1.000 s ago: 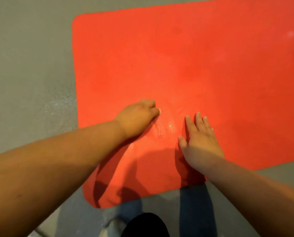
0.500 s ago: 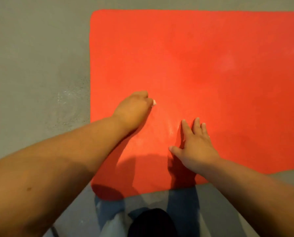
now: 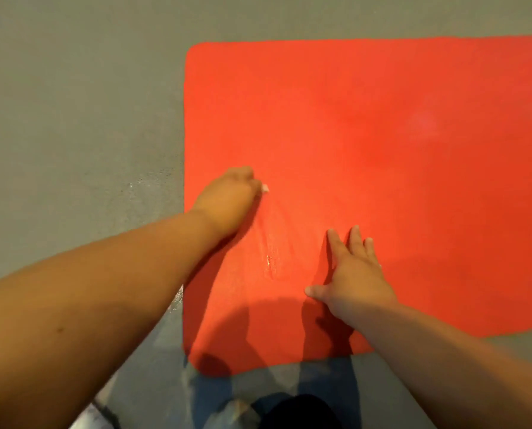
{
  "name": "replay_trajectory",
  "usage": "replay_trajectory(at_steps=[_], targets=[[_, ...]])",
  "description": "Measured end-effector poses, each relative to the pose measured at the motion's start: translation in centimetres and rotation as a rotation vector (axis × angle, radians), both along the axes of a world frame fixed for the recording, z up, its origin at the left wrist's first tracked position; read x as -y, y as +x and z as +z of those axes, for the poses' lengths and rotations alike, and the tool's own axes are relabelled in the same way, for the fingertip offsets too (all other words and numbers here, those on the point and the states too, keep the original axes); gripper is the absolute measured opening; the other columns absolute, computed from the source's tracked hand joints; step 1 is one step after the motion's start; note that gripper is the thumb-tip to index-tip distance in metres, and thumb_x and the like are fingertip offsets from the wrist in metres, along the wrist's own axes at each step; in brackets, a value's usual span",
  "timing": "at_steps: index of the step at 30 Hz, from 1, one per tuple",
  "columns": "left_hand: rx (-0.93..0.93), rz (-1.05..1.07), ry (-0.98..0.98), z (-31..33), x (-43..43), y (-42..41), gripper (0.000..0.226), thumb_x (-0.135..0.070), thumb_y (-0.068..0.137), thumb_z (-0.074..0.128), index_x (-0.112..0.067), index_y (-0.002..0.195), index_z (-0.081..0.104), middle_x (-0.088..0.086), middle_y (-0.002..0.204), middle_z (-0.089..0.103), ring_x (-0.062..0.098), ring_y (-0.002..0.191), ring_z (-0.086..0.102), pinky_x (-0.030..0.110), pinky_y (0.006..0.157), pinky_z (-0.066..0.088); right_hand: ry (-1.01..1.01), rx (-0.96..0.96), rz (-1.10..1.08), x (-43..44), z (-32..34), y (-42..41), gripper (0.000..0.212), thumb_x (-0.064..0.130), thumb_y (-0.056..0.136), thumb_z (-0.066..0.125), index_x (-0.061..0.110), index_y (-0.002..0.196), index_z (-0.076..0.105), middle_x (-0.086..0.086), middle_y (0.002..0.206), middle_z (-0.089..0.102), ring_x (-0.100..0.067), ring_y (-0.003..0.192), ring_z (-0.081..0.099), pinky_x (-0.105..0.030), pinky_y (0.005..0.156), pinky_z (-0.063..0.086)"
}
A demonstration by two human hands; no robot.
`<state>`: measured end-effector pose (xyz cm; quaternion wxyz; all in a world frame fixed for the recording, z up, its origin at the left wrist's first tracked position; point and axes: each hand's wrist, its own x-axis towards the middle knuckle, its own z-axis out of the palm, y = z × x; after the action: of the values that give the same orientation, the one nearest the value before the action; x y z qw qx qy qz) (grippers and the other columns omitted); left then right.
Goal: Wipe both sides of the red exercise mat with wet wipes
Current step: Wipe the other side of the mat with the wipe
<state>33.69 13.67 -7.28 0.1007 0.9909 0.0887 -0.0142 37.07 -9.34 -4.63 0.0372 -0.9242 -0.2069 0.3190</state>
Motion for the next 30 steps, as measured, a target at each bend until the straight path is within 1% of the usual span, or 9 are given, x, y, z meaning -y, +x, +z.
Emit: replay_trajectory(at_steps=[3, 7, 10, 17, 20, 23, 25, 27, 30], targets=[[0.037, 0.271, -0.051, -0.2, 0.6, -0.9, 0.019, -0.012, 0.095, 0.051, -0.003, 0.098, 0.067, 0.018, 0.095, 0.056, 0.038, 0.091, 0.056, 0.041, 0.074, 0.039, 0.016, 0.037, 0.084, -0.4, 0.5, 0.1, 0.108, 0.046, 0.073, 0.074, 0.036, 0.150, -0.002, -0.001, 0.158, -0.018, -0.026, 0.146, -0.011, -0.046, 0.118, 0.009], [0.030, -0.196, -0.144, 0.6, 6.2, -8.5, 0.003, -0.013, 0.086, 0.064, -0.012, 0.083, 0.064, 0.006, 0.078, 0.054, 0.028, 0.070, 0.056, 0.036, 0.057, 0.046, -0.020, 0.066, 0.298, -1.9, 1.0, 0.0, 0.117, 0.045, 0.071, 0.077, 0.036, 0.149, -0.010, 0.001, 0.156, -0.024, -0.024, 0.145, -0.016, -0.044, 0.118, 0.002], [0.057, -0.394, -0.029, 0.2, 3.2, -8.0, 0.021, -0.027, 0.087, 0.047, -0.017, 0.084, 0.065, 0.001, 0.077, 0.054, 0.020, 0.067, 0.056, 0.028, 0.051, 0.042, -0.045, 0.049, 0.306, -2.5, 0.9, 0.8, 0.127, 0.045, 0.063, 0.082, 0.034, 0.149, -0.012, 0.001, 0.156, -0.025, -0.023, 0.145, -0.017, -0.044, 0.118, 0.002], [0.093, 0.364, -0.067, -0.6, -1.9, -1.7, 0.021, -0.015, 0.097, 0.051, -0.003, 0.097, 0.068, 0.017, 0.092, 0.056, 0.038, 0.090, 0.054, 0.042, 0.073, 0.039, -0.043, -0.022, 0.362, -3.1, 1.2, 0.7, 0.127, 0.044, 0.063, 0.082, 0.036, 0.148, -0.011, 0.000, 0.155, -0.026, -0.023, 0.144, -0.018, -0.045, 0.119, 0.002], [0.161, 0.222, -0.105, -0.5, 1.0, -6.6, 0.013, -0.015, 0.089, 0.056, -0.008, 0.086, 0.067, 0.011, 0.079, 0.054, 0.034, 0.075, 0.056, 0.038, 0.062, 0.047, 0.004, -0.019, 0.439, -4.9, 1.4, 1.0, 0.125, 0.044, 0.065, 0.081, 0.035, 0.148, -0.012, 0.002, 0.155, -0.027, -0.021, 0.144, -0.020, -0.044, 0.118, 0.000], [0.009, -0.111, -0.243, 0.5, 3.9, -13.6, 0.012, -0.017, 0.081, 0.062, -0.016, 0.092, 0.065, 0.002, 0.079, 0.054, 0.022, 0.071, 0.053, 0.033, 0.057, 0.048, -0.005, 0.005, 0.439, -6.9, 1.3, 2.5, 0.126, 0.047, 0.065, 0.081, 0.032, 0.149, -0.012, 0.001, 0.156, -0.025, -0.022, 0.144, -0.018, -0.045, 0.117, 0.003], [-0.027, -0.175, -0.248, 0.6, 3.1, -14.8, 0.012, -0.021, 0.082, 0.057, -0.018, 0.091, 0.065, 0.000, 0.081, 0.055, 0.021, 0.071, 0.055, 0.031, 0.057, 0.049, -0.028, 0.011, 0.434, -8.1, 1.2, 3.7, 0.128, 0.047, 0.063, 0.082, 0.031, 0.150, -0.011, -0.001, 0.156, -0.024, -0.024, 0.145, -0.016, -0.049, 0.117, 0.006], [0.028, -0.067, -0.153, 0.1, 0.7, -12.6, 0.018, -0.024, 0.086, 0.052, -0.015, 0.088, 0.068, 0.003, 0.080, 0.057, 0.026, 0.072, 0.059, 0.033, 0.057, 0.052, -0.051, 0.026, 0.456, -9.0, 1.3, 4.6, 0.129, 0.047, 0.061, 0.083, 0.030, 0.150, -0.009, -0.002, 0.156, -0.023, -0.025, 0.145, -0.015, -0.051, 0.116, 0.008], [0.153, 0.329, -0.088, -0.8, -3.9, -6.9, 0.016, -0.016, 0.092, 0.056, -0.009, 0.097, 0.070, 0.013, 0.091, 0.060, 0.036, 0.089, 0.059, 0.045, 0.071, 0.051, -0.073, 0.051, 0.489, -9.6, 1.9, 5.5, 0.131, 0.047, 0.059, 0.085, 0.030, 0.151, -0.007, -0.003, 0.157, -0.021, -0.026, 0.146, -0.013, -0.052, 0.115, 0.010]])
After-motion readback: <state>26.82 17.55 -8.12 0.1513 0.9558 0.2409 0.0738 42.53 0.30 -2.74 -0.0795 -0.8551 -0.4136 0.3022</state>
